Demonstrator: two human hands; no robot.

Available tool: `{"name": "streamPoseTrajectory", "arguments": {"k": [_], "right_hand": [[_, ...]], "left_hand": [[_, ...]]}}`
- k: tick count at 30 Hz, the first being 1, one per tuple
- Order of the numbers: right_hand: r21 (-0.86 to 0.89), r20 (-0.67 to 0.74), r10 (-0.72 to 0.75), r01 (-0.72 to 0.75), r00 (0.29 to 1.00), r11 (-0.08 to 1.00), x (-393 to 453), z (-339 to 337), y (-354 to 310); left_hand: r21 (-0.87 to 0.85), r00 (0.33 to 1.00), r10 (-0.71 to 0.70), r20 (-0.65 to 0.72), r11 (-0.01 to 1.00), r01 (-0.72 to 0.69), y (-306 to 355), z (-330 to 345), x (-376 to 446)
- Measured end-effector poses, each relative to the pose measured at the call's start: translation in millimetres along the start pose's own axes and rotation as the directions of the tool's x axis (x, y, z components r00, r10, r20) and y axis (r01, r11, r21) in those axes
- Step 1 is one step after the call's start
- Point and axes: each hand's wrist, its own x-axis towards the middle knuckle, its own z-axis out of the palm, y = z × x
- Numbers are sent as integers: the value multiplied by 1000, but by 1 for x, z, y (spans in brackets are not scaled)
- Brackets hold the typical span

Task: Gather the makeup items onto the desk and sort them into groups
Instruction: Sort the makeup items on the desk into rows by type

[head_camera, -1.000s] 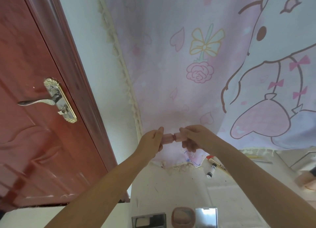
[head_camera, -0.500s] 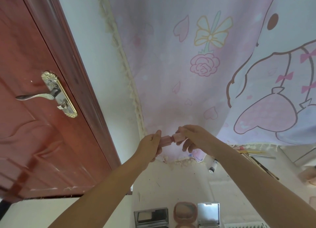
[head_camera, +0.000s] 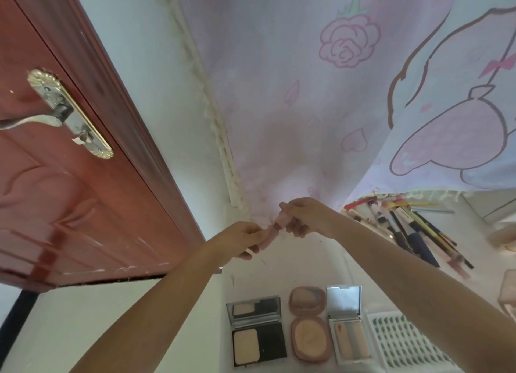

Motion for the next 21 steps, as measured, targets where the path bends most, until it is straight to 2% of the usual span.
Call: {"name": "streamPoseTrajectory", "arguments": {"k": [3, 7, 9, 13, 17, 21], "right_hand": [[59, -30, 86, -84, 996, 995, 16, 10, 21], [-33, -116, 172, -177, 978, 984, 25, 10, 60], [-73, -148, 203, -216, 968, 974, 23, 5, 75], [-127, -222, 248, -280, 943, 952, 13, -10, 94], [-394, -291, 141, -253, 946, 884, -1, -26, 108], [-443, -359, 113, -275, 927, 853, -10, -44, 117]], "left_hand": [[-103, 993, -104, -49, 990, 98, -26, 5, 13], [-248, 955, -253, -157, 946, 210, -55, 16, 31], [-200, 927, -315, -206, 940, 275, -65, 21, 41], [-112, 908, -322, -270, 947, 302, -72, 29, 58], [2, 908, -291, -301, 952, 306, -67, 34, 73], [198, 913, -264, -310, 922, 333, -59, 41, 80]]}}
